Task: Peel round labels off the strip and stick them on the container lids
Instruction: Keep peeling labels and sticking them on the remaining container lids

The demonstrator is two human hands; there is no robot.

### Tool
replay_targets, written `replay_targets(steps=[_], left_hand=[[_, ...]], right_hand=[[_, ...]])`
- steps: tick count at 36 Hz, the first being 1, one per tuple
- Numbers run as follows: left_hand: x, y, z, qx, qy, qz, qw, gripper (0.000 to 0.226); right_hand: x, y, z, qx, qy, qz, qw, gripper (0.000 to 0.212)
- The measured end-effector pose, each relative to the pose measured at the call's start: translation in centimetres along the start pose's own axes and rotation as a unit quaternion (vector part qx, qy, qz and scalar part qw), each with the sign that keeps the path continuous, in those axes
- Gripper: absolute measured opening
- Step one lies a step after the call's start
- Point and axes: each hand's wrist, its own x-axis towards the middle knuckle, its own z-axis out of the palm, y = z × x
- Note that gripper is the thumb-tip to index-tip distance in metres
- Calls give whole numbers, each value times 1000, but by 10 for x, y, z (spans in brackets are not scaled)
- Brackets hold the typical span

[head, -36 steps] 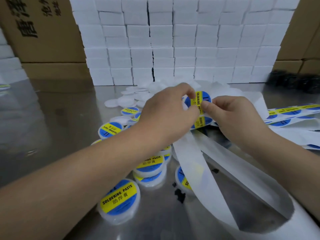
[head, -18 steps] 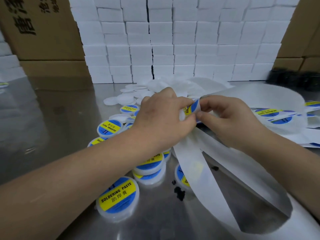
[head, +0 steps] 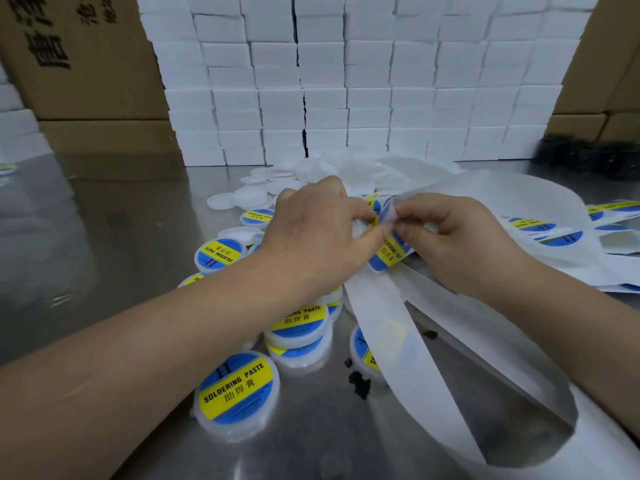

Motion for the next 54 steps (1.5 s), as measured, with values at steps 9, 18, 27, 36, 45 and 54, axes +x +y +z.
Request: replay_targets(steps=[9, 18, 27, 36, 45, 54], left_hand=[[9, -16, -5, -79, 53, -142, 985, 41], [6, -13, -3, -61, 71, -124, 988, 46], [5, -12, -2, -4, 61, -79, 995, 42], [6, -13, -8, -2, 89, -72, 993, 41], [4, -12, -6, 0, 112, 19, 994, 48], [2, -10, -5, 8, 100, 42, 994, 50]], right_hand=[[6, 16, -8, -60, 158, 76, 983, 49], [5, 12, -7, -51, 98, 57, 992, 52], [7, 10, -10, 30, 50, 119, 991, 45], [7, 5, -10, 26, 103, 200, 974, 56], [5, -10, -9, 98, 127, 223, 961, 39], [5, -10, -9, 93, 106, 240, 961, 23]])
